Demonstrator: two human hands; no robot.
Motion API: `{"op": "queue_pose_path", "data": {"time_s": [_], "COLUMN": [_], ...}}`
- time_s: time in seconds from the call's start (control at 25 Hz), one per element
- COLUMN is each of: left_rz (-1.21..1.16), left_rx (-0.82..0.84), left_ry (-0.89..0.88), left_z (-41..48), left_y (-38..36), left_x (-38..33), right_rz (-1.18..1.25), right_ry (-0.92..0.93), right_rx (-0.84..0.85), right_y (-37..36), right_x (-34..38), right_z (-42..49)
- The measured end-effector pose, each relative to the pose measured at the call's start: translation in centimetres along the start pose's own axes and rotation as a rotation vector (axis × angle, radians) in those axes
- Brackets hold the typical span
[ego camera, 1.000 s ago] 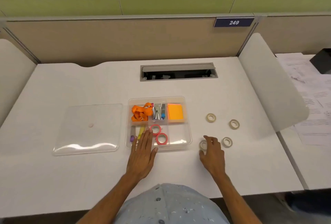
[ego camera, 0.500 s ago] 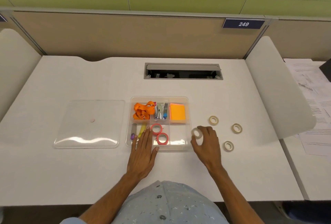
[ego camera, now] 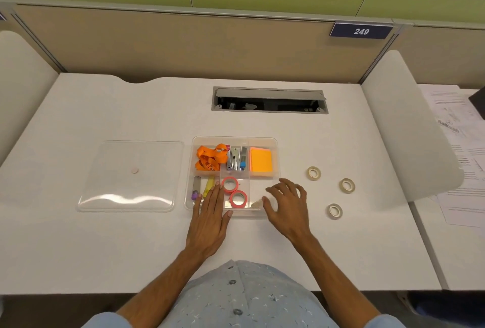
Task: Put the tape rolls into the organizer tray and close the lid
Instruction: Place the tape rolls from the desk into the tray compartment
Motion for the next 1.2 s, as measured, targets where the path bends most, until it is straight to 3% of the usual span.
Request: {"op": "queue_pose_path", "data": {"time_s": [0.2, 0.52, 1.0, 1.2], "left_rz": [0.004, -0.002, 0.008, 0.005], "left_rx": [-0.038, -0.059, -0.062, -0.052], "left_ry": [-0.007, -0.006, -0.009, -0.007], "left_z": [0.0, 0.0, 0.1, 0.0], "left_y": [0.0, 0.0, -0.1, -0.1], "left_x": [0.0, 0.1, 0.0, 0.0], "right_rz": [0.145, 0.175, 0.167, 0.266], "right_ry": [-0.174, -0.640, -0.661, -0.406], "right_rx": [-0.279, -0.358, -0.310, -0.339], "right_y": [3.8, 4.8, 3.7, 3.7], "right_x": [-4.3, -11.5, -11.0, -7.5], "right_z": [-0.8, -5.2, -4.8, -2.6]}}
Point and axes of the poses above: each hand's wrist, its own z-axis towards the middle knuckle, its own y-axis out of the back of the hand, x = y × z, the point moved 5 cm from there along z, towards the middle knuckle, and after that the axes turned 13 degrees about z, right-handed, at the moved point
